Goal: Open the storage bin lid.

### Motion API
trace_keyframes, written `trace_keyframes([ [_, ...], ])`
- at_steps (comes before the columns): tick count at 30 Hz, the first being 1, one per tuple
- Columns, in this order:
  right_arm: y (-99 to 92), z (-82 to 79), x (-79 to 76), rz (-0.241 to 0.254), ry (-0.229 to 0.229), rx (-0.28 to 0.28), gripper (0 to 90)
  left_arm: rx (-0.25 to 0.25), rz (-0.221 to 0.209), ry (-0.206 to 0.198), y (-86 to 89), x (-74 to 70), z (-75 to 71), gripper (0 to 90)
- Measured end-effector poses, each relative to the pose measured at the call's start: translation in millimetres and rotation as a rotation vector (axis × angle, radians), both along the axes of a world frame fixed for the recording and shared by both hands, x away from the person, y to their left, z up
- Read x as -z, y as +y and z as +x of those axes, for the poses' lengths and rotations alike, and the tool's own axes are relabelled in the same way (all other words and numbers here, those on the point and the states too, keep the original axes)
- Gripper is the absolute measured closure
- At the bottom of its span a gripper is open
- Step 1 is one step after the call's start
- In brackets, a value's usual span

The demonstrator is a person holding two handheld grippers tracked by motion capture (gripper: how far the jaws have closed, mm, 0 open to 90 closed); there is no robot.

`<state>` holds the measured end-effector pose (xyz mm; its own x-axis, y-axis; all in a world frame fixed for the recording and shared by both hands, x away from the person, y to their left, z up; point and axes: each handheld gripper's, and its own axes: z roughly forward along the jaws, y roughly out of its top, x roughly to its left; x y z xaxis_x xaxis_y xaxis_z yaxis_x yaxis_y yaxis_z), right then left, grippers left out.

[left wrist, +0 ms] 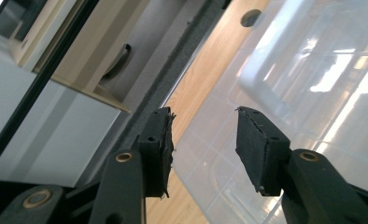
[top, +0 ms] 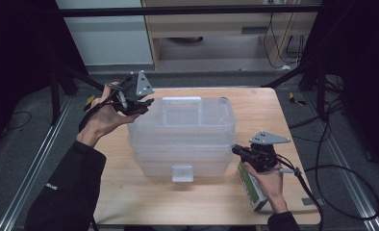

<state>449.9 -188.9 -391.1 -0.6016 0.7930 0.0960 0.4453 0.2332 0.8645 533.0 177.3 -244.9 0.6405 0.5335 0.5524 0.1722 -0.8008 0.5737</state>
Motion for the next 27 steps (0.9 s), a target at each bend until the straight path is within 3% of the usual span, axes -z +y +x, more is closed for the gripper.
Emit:
trace_keyframes([
  [5,0.1,0.0,-0.2,0.0,0.0,0.001,90.0,-0.068,-0.1,-0.022,16.1,6.4,-3.6,55.4],
  [6,0.1,0.2,-0.1,-0.001,0.002,-0.001,90.0,-0.068,-0.1,-0.022,16.1,6.4,-3.6,55.5],
  [8,0.1,0.2,-0.2,-0.001,0.001,0.0,90.0,-0.1,-0.163,-0.031,24.3,9.5,-6.1,55.9],
  [11,0.0,0.3,-0.2,-0.001,0.002,-0.001,90.0,-0.138,-0.201,-0.045,30.8,11.3,-7.9,57.5],
  [15,-0.1,0.3,-0.3,-0.002,0.002,-0.001,90.0,-0.176,-0.286,-0.061,39.3,15.7,-11.1,59.7],
  [24,0.0,0.6,-0.9,-0.003,0.002,-0.004,90.0,-0.224,-0.394,-0.113,65.1,30.7,-27.2,63.2],
  [25,0.0,0.6,-0.9,-0.003,0.002,-0.004,90.0,-0.224,-0.394,-0.113,65.1,30.7,-27.2,63.6],
  [27,-0.1,0.7,-1.3,-0.005,0.001,-0.004,90.0,-0.246,-0.433,-0.107,74.5,37.1,-34.9,64.5],
])
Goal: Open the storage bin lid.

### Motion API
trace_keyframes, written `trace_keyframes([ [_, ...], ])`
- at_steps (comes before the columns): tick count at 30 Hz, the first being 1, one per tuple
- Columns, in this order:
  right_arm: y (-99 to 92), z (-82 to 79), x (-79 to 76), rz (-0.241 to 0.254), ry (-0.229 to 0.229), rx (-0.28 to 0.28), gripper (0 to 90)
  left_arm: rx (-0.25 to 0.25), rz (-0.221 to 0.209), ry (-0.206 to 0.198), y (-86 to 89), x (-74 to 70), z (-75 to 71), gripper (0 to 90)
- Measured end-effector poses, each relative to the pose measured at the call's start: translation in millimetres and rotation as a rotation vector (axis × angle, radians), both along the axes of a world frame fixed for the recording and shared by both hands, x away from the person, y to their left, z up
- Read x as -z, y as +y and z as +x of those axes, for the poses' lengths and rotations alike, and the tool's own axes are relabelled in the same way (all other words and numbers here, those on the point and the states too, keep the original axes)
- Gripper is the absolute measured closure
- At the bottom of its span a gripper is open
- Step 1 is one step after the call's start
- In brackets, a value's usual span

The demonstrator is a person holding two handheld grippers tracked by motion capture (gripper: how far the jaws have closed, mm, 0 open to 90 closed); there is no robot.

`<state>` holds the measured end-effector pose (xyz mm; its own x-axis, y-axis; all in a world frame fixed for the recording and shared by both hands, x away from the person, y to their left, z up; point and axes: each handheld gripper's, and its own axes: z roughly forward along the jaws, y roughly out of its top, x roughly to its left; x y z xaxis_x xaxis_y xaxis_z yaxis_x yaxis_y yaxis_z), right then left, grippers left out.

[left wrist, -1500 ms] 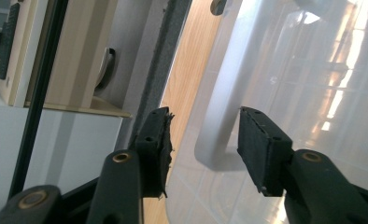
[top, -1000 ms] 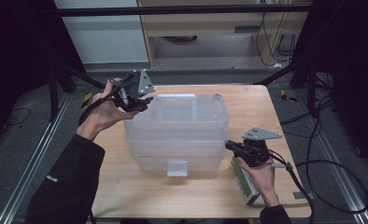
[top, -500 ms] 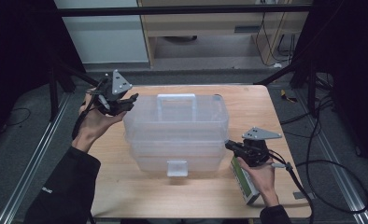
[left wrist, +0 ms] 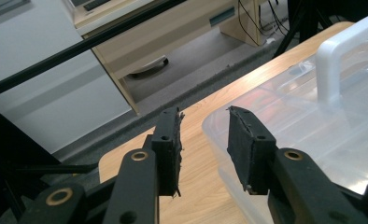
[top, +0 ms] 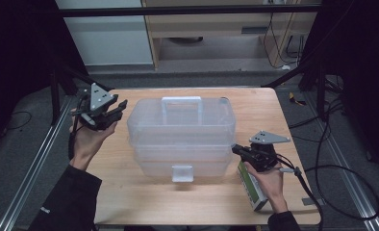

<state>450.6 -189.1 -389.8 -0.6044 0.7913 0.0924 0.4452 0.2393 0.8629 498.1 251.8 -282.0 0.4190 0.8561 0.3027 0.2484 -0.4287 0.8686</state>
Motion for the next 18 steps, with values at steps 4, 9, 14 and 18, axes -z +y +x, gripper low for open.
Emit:
trace_keyframes([
  [4,-0.1,0.6,-0.5,-0.001,0.003,-0.003,90.0,-0.017,-0.041,-0.008,10.9,9.2,-8.4,66.3],
  [9,0.2,0.2,-0.3,-0.004,0.004,-0.001,90.0,-0.055,-0.077,-0.015,25.0,29.3,-20.3,67.7],
  [14,0.2,0.5,-0.9,-0.003,0.005,-0.001,90.0,-0.071,-0.116,0.001,32.9,49.6,-28.5,68.1],
  [18,0.1,0.4,0.1,-0.003,0.008,-0.003,90.0,-0.073,-0.146,0.025,36.4,69.0,-36.6,68.9],
])
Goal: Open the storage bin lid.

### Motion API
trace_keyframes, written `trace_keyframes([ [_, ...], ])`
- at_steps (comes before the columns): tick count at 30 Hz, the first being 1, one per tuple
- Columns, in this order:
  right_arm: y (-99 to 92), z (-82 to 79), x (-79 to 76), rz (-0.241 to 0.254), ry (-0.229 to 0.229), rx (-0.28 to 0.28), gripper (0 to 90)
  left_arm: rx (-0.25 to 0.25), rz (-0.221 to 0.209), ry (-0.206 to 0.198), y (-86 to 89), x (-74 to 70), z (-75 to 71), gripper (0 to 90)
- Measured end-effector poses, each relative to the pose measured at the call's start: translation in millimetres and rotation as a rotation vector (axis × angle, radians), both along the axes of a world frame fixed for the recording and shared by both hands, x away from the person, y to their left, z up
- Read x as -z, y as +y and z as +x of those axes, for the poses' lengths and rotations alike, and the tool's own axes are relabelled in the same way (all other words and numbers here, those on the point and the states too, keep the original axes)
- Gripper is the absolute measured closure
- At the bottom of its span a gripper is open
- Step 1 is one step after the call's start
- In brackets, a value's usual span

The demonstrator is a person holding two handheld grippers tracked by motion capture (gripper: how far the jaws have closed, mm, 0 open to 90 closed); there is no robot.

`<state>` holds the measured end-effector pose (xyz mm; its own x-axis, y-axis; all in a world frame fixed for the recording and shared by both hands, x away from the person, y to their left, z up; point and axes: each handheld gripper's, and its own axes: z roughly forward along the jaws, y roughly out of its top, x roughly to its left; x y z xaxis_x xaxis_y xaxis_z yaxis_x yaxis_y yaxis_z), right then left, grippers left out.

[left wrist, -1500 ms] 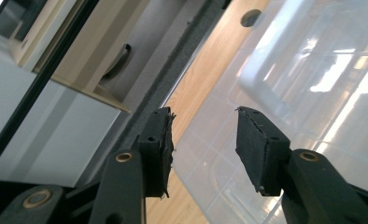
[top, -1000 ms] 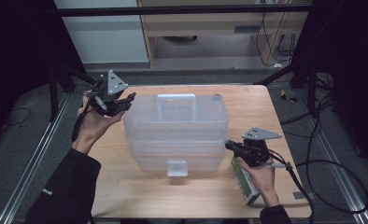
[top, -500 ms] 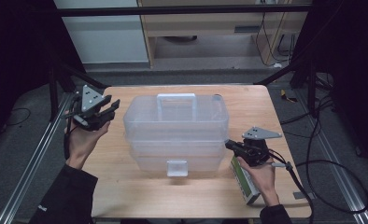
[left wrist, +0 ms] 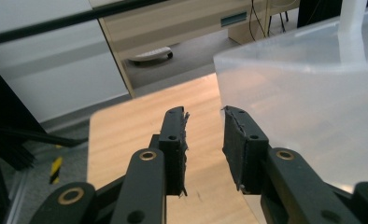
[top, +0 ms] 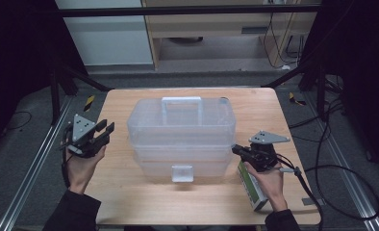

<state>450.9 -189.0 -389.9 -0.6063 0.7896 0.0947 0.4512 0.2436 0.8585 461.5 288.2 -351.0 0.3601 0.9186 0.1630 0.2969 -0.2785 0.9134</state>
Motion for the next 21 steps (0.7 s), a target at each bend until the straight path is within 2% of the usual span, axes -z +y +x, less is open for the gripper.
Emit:
trace_keyframes([
  [2,0.0,-0.2,0.0,0.0,0.001,0.001,90.0,0.005,-0.007,0.021,-0.2,9.6,-2.9,69.2],
  [3,0.0,-0.2,0.0,0.0,0.001,0.001,90.0,0.005,-0.007,0.021,-0.2,9.6,-2.9,69.3],
  [5,0.1,-0.3,0.1,0.0,-0.001,0.001,90.0,0.014,-0.017,0.046,-2.0,23.9,-6.8,69.9],
  [9,0.3,-0.8,0.5,0.001,-0.006,0.004,90.0,0.022,0.008,0.076,-5.6,31.9,-7.8,73.9],
  [10,0.2,-0.8,0.7,0.003,-0.005,0.004,90.0,0.04,0.004,0.097,-8.3,37.1,-9.0,75.2],
  [12,0.2,-0.9,0.6,0.002,-0.008,0.005,90.0,0.057,0.016,0.115,-12.0,42.4,-9.5,76.7],
  [15,-0.2,-1.2,0.7,0.003,-0.007,0.002,90.0,0.065,0.027,0.127,-14.6,46.0,-9.7,81.0],
  [16,-0.6,-1.3,0.8,0.004,-0.008,0.003,90.0,0.085,0.024,0.142,-17.0,49.4,-9.3,82.2],
  [18,-0.8,-1.2,1.0,0.005,-0.007,0.001,90.0,0.093,0.023,0.144,-18.7,51.0,-9.1,85.0],
  [21,-0.8,-1.1,1.1,0.006,-0.009,0.001,90.0,0.134,0.026,0.161,-25.3,54.5,-8.3,87.7],
])
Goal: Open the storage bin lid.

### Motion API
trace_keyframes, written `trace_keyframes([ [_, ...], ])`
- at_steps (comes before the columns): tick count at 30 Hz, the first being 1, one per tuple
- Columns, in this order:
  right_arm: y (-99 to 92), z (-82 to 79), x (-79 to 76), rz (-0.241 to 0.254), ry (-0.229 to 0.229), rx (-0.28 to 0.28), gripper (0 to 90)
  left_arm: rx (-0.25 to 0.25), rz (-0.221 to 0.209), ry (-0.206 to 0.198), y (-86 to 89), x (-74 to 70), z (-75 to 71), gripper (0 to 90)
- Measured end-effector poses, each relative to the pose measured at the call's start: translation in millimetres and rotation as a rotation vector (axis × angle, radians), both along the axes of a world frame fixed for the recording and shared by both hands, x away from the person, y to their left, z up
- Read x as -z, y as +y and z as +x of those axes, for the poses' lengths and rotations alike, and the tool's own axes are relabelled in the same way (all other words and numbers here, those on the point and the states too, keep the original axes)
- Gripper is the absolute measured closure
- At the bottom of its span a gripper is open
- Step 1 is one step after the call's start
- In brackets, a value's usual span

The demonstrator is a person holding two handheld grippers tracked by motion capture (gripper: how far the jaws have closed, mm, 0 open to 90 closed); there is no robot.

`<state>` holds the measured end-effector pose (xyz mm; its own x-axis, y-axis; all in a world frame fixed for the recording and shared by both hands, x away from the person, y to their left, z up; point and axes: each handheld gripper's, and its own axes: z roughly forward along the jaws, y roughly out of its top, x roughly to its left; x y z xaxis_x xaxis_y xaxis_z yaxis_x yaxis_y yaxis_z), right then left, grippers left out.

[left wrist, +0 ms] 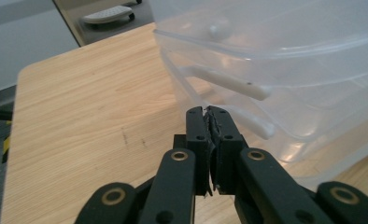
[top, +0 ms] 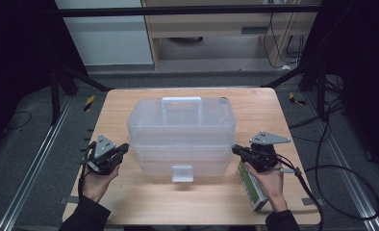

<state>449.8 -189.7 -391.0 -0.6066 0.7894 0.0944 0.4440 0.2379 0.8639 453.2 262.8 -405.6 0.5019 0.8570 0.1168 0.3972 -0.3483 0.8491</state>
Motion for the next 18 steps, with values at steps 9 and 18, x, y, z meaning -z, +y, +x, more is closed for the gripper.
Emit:
trace_keyframes([
  [9,0.1,0.2,-0.7,0.0,-0.002,0.0,90.0,0.045,-0.046,-0.029,-10.2,-6.3,-2.5,89.3],
  [18,0.0,1.1,-3.8,0.006,-0.019,0.005,90.0,0.045,-0.053,-0.045,-12.5,-12.2,-1.7,89.4],
])
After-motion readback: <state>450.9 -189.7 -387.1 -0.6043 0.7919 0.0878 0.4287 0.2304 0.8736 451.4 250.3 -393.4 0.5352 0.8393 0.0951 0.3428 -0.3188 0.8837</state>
